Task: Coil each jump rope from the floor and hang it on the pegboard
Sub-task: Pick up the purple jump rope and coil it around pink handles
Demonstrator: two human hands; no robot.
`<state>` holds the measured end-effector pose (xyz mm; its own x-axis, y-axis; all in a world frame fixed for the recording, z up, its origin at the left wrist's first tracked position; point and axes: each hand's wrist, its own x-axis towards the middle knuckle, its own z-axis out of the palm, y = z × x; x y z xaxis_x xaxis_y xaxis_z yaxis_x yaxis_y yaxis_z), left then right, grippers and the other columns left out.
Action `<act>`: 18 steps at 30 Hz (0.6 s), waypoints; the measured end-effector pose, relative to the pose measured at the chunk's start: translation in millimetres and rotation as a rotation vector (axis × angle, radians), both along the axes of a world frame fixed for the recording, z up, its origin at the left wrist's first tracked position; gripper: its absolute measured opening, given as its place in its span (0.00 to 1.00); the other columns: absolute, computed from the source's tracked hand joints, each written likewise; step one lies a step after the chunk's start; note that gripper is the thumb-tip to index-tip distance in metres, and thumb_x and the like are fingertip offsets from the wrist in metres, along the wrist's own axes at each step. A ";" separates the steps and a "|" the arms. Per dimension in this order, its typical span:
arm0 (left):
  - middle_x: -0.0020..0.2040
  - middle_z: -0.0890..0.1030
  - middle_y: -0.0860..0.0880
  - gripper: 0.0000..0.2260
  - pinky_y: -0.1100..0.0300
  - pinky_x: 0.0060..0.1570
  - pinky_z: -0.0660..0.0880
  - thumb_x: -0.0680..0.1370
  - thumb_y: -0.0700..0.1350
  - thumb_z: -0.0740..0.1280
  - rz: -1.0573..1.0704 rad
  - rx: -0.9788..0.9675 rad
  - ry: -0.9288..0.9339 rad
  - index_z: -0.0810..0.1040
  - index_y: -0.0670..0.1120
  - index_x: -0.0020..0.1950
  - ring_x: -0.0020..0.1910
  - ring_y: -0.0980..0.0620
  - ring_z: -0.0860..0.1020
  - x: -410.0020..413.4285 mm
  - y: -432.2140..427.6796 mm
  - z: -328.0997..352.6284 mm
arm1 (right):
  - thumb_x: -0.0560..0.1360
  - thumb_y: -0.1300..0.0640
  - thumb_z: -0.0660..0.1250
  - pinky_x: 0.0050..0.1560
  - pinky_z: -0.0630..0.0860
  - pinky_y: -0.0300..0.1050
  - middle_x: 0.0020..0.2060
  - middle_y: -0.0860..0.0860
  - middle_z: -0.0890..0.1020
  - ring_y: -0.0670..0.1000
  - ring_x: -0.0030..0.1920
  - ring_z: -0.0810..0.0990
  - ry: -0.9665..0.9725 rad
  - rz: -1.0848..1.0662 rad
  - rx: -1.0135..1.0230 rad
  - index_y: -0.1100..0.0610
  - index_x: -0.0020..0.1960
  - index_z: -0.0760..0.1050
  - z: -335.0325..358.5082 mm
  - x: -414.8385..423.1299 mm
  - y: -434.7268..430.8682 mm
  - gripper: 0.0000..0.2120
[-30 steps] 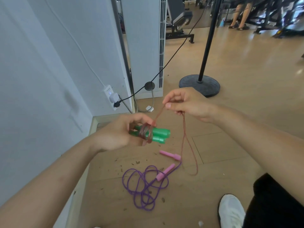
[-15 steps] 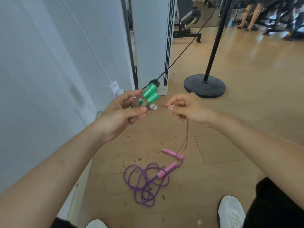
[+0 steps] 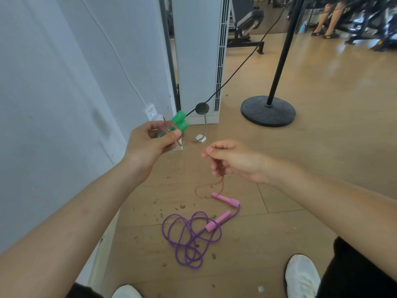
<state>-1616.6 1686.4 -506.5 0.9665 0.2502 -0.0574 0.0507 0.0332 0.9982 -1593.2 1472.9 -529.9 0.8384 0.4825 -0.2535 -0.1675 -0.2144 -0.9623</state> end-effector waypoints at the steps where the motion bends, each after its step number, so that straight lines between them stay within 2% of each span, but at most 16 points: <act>1: 0.58 0.82 0.40 0.17 0.62 0.47 0.81 0.72 0.38 0.77 0.032 0.014 -0.013 0.79 0.39 0.60 0.54 0.46 0.84 0.6 0.6 0.2 | 0.81 0.58 0.64 0.36 0.77 0.44 0.33 0.52 0.78 0.50 0.31 0.76 -0.014 -0.008 -0.021 0.59 0.53 0.77 0.5 -0.7 -0.3 0.05; 3: 0.56 0.83 0.42 0.19 0.61 0.46 0.82 0.71 0.39 0.78 0.099 0.054 -0.041 0.78 0.39 0.59 0.51 0.46 0.85 0.9 1.3 2.4 | 0.78 0.58 0.69 0.30 0.74 0.43 0.36 0.51 0.79 0.49 0.28 0.75 -0.103 -0.016 -0.103 0.59 0.57 0.76 0.4 -1.8 -1.4 0.09; 6: 0.54 0.83 0.44 0.22 0.52 0.49 0.83 0.68 0.45 0.81 0.195 0.176 -0.055 0.78 0.45 0.58 0.41 0.49 0.84 2.0 5.0 1.7 | 0.78 0.59 0.68 0.24 0.71 0.40 0.39 0.51 0.79 0.48 0.26 0.74 -0.230 -0.022 -0.166 0.59 0.54 0.76 1.3 -3.6 -2.5 0.06; 8: 0.52 0.83 0.48 0.22 0.48 0.53 0.82 0.64 0.51 0.82 0.249 0.311 -0.080 0.80 0.51 0.55 0.45 0.49 0.83 1.9 8.2 1.6 | 0.79 0.58 0.67 0.24 0.72 0.40 0.39 0.52 0.78 0.48 0.26 0.75 -0.292 -0.014 -0.198 0.59 0.52 0.77 2.0 -4.0 -3.3 0.05; 10: 0.49 0.82 0.55 0.21 0.51 0.56 0.80 0.63 0.52 0.82 0.240 0.455 -0.116 0.82 0.52 0.54 0.51 0.53 0.81 0.9 9.4 1.8 | 0.79 0.57 0.68 0.26 0.74 0.40 0.39 0.52 0.79 0.47 0.26 0.76 -0.354 0.037 -0.230 0.57 0.51 0.79 4.8 -4.9 -4.1 0.04; 12: 0.47 0.81 0.59 0.20 0.59 0.55 0.77 0.65 0.49 0.82 0.165 0.620 -0.137 0.82 0.51 0.54 0.51 0.56 0.80 -0.2 9.7 0.4 | 0.78 0.56 0.69 0.28 0.74 0.38 0.37 0.49 0.80 0.45 0.28 0.76 -0.390 0.086 -0.235 0.52 0.49 0.80 8.7 -5.8 -5.1 0.02; 15: 0.48 0.81 0.58 0.20 0.66 0.49 0.74 0.66 0.47 0.81 0.040 0.804 -0.155 0.82 0.54 0.56 0.50 0.56 0.78 -2.1 8.2 -4.2 | 0.77 0.57 0.70 0.33 0.74 0.36 0.38 0.48 0.81 0.43 0.33 0.76 -0.460 0.071 -0.224 0.51 0.49 0.81 12.6 -3.1 -8.2 0.03; 18: 0.53 0.80 0.55 0.21 0.63 0.48 0.69 0.67 0.46 0.80 -0.016 0.972 -0.165 0.81 0.54 0.59 0.49 0.55 0.75 -2.0 5.5 -8.2 | 0.77 0.57 0.71 0.42 0.77 0.44 0.40 0.52 0.84 0.52 0.40 0.81 -0.533 0.012 -0.244 0.50 0.48 0.82 13.4 3.6 -12.7 0.03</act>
<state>-1618.6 1691.9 -514.8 0.9476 0.1034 0.3023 -0.0989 -0.8047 0.5854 -1589.6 1460.2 -516.6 0.8757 0.4731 0.0966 0.3297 -0.4397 -0.8355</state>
